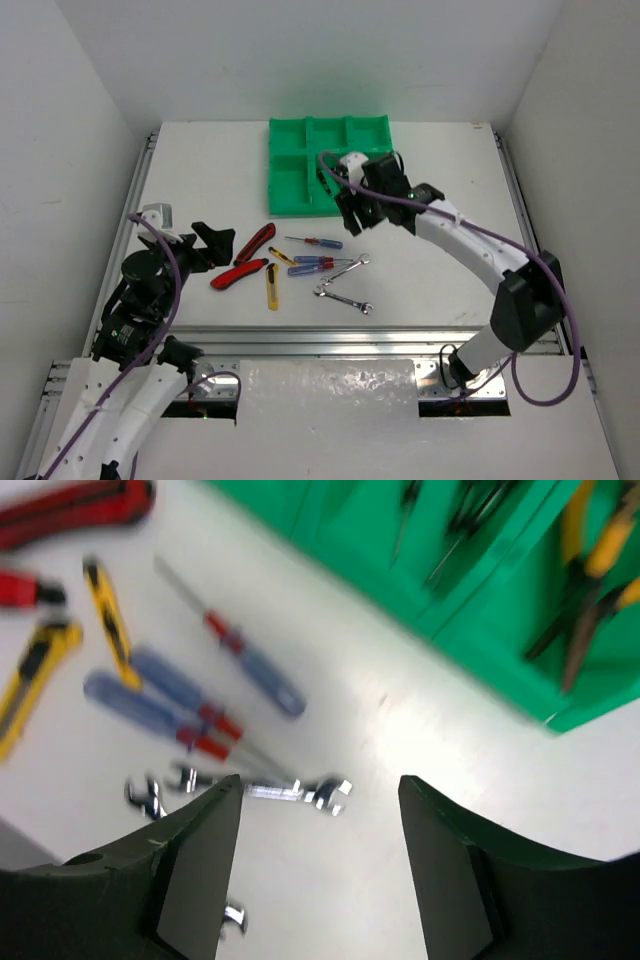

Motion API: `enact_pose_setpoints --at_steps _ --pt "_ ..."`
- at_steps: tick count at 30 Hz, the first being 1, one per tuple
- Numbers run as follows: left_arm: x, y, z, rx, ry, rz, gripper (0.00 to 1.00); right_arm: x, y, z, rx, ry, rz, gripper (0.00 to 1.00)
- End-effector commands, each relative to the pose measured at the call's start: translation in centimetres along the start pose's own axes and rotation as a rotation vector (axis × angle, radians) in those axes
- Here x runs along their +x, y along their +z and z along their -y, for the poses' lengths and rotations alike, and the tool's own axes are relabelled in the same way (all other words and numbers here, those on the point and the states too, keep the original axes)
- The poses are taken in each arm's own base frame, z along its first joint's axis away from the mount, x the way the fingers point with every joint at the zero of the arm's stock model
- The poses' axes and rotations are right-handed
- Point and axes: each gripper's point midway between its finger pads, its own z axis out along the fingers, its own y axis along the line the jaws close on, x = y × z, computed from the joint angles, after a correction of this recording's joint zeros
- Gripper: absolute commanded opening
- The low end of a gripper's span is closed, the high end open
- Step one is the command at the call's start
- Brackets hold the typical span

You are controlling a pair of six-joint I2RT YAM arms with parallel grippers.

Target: Sort the tools into containers

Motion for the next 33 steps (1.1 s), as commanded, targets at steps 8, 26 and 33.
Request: enact_pose_setpoints --at_steps 8,26,33 --pt "-0.9 0.2 0.5 0.018 0.012 0.031 1.00 10.1 0.6 -5.7 -0.089 -0.030 -0.179 0.64" --pt "0.9 1.9 -0.1 -0.025 0.028 -0.061 1.00 4.9 8.5 -6.2 -0.188 -0.229 -0.217 0.71" --pt "1.0 2.0 0.0 -0.021 0.030 -0.066 1.00 4.6 12.2 -6.3 -0.259 -0.255 -0.294 0.60"
